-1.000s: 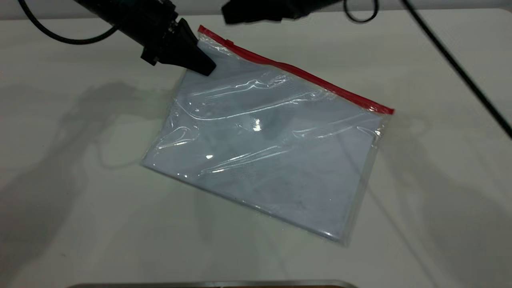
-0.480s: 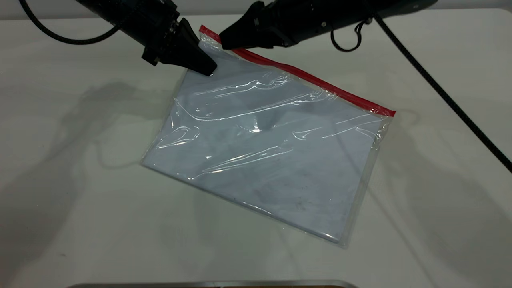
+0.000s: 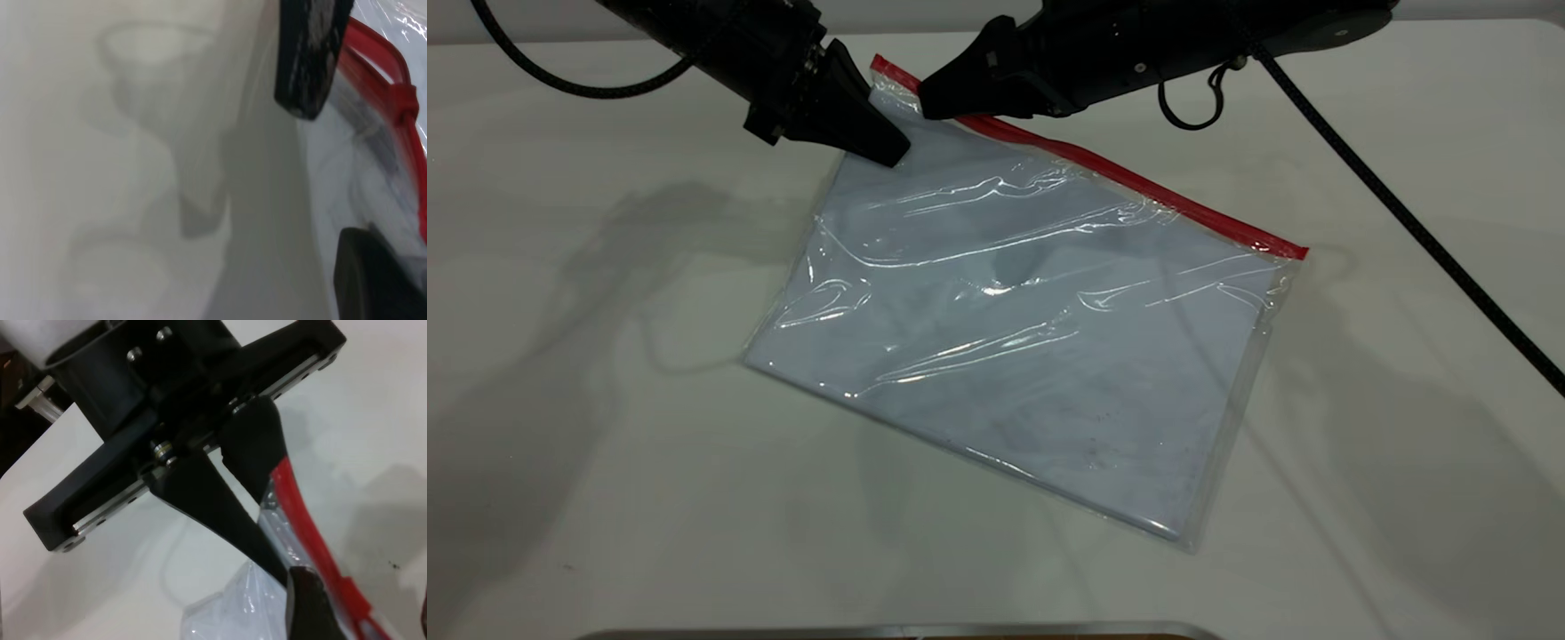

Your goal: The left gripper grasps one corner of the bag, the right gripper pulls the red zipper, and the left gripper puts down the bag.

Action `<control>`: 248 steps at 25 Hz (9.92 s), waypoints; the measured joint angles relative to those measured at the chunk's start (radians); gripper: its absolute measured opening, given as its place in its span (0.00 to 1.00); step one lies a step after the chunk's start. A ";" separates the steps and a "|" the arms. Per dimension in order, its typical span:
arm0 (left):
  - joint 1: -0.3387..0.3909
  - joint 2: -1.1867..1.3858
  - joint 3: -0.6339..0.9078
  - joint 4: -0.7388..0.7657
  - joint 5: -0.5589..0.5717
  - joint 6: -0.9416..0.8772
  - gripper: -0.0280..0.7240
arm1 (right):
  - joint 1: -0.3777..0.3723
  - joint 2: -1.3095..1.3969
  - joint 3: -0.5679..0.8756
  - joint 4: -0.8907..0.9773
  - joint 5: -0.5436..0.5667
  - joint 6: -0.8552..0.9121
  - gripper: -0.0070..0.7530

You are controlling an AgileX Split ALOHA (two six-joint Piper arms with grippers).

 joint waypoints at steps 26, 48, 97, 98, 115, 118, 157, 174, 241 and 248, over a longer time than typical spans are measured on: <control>0.000 0.000 0.000 -0.018 0.009 0.004 0.11 | 0.005 0.000 -0.007 -0.023 0.006 -0.036 0.21; 0.045 0.001 0.001 -0.036 0.055 0.004 0.11 | -0.008 0.000 -0.011 -0.020 0.037 -0.040 0.06; 0.087 0.001 0.002 -0.107 0.129 0.011 0.11 | 0.013 0.002 -0.047 0.017 0.040 -0.097 0.05; 0.095 0.001 0.002 -0.129 0.142 0.018 0.11 | 0.007 0.002 -0.047 0.023 0.046 -0.097 0.05; 0.155 0.002 0.005 -0.293 0.168 0.061 0.11 | -0.076 0.065 -0.055 0.017 0.078 -0.097 0.06; 0.164 0.002 0.005 -0.316 0.168 0.071 0.11 | -0.103 0.072 -0.055 -0.037 0.073 -0.096 0.06; 0.175 -0.009 0.005 -0.279 0.166 -0.125 0.13 | -0.306 0.050 -0.170 -0.867 0.224 0.472 0.44; 0.180 -0.035 -0.030 -0.192 0.154 -0.818 0.73 | -0.235 -0.420 -0.248 -0.873 0.386 0.936 0.50; 0.268 -2.551 1.258 0.913 0.164 -1.693 0.70 | -0.269 -2.124 1.070 -1.736 0.280 1.807 0.50; 0.268 -2.551 1.258 0.912 0.165 -1.697 0.70 | -0.286 -2.462 1.070 -1.736 0.301 1.807 0.50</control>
